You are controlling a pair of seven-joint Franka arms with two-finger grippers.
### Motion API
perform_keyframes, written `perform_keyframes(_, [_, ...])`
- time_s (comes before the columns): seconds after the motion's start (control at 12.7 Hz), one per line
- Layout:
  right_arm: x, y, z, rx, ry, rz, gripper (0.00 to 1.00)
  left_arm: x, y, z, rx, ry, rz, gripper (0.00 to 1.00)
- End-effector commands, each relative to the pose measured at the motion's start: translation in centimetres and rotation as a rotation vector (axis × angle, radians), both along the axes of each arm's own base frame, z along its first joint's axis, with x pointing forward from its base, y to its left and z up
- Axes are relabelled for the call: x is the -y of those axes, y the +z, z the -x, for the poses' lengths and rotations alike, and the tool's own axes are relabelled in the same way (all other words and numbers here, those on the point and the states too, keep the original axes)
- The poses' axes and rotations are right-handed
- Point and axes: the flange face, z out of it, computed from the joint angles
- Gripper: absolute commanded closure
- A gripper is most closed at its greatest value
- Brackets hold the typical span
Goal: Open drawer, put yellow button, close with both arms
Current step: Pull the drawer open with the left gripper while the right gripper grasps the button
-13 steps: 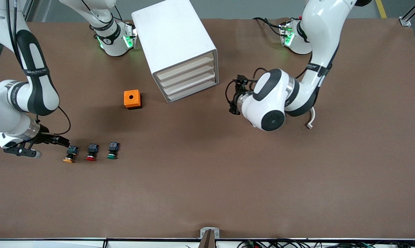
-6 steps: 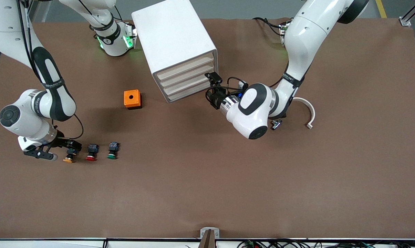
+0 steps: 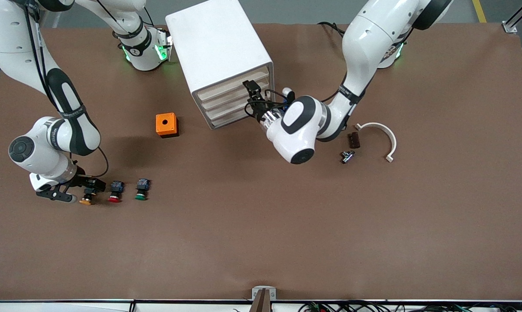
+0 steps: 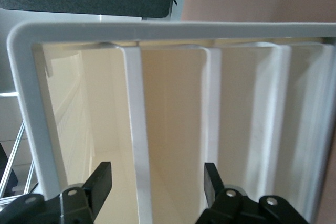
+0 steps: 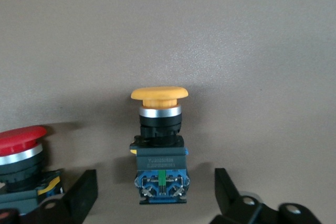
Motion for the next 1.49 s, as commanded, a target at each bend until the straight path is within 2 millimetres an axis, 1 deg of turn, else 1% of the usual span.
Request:
perform_keyframes(0.0, [0.2, 0.0, -0.1, 0.0, -0.002, 0.0, 1.0, 0.8, 0.0, 0.1, -0.043, 0.016, 0.006, 0.34])
perform_keyframes(0.08, [0.2, 0.0, -0.1, 0.0, 0.0, 0.0, 1.0, 0.9, 0.1, 0.1, -0.057, 0.026, 0.008, 0.39])
perform_keyframes(0.16, [0.2, 0.0, -0.1, 0.0, 0.0, -0.001, 1.0, 1.1, 0.2, 0.2, -0.062, 0.029, 0.013, 0.47])
perform_keyframes(0.24, [0.6, 0.1, -0.1, 0.0, -0.005, -0.001, 1.0, 1.6, 0.2, 0.9, -0.062, 0.017, 0.013, 0.5])
perform_keyframes(0.31, [0.6, 0.5, -0.5, 0.009, -0.006, 0.001, 1.0, 2.1, 0.0, 1.5, -0.066, 0.004, 0.011, 0.52])
perform_keyframes(0.47, [0.1, 1.1, -0.8, -0.01, -0.012, -0.006, 1.0, 2.4, -0.4, 1.9, -0.069, -0.002, 0.01, 0.53])
perform_keyframes(0.55, [0.0, 2.5, -1.3, -0.038, -0.03, -0.017, 1.0, 2.5, -0.4, 2.0, -0.067, -0.006, 0.012, 0.53])
perform_keyframes(0.63, [-0.2, 4.1, -2.1, -0.07, -0.051, -0.026, 1.0, 3.2, -0.7, 3.0, -0.073, -0.022, 0.007, 0.59])
perform_keyframes(0.79, [-1.3, 7.8, -3.0, -0.125, -0.084, -0.041, 1.0, 2.9, -0.8, 2.6, -0.07, -0.014, 0.006, 0.9])
perform_keyframes(0.87, [-2.1, 9.7, -3.3, -0.129, -0.084, -0.043, 1.0, 2.6, -0.5, 1.9, -0.061, -0.006, 0.009, 1.0])
perform_keyframes(0.94, [-2.6, 11.2, -3.4, -0.136, -0.082, -0.048, 1.0, 2.3, -0.1, 1.0, -0.047, 0.005, 0.012, 1.0])
perform_keyframes(1.02, [-3.1, 12.9, -3.3, -0.143, -0.086, -0.053, 1.0, 1.6, 0.3, -0.3, -0.03, 0.024, 0.015, 1.0])
perform_keyframes(1.1, [-3.4, 14.6, -3.0, -0.146, -0.104, -0.057, 1.0, 0.2, 0.3, -2.1, -0.019, 0.051, 0.016, 1.0])
perform_keyframes(1.18, [-4.6, 16.6, -2.7, -0.147, -0.113, -0.059, 1.0, -1.1, 0.4, -3.6, -0.012, 0.079, 0.016, 1.0])
perform_keyframes(1.26, [-5.4, 18.4, -2.3, -0.151, -0.138, -0.065, 1.0, -2.5, 0.7, -5.5, 0.007, 0.112, 0.018, 1.0])
perform_keyframes(1.34, [-6.8, 20.7, -1.8, -0.151, -0.156, -0.073, 1.0, -3.6, 0.9, -7.1, 0.031, 0.138, 0.011, 1.0])
perform_keyframes(1.42, [-8.6, 22.8, -1.3, -0.149, -0.173, -0.077, 1.0, -5.2, 0.7, -8.9, 0.053, 0.171, -0.002, 1.0])
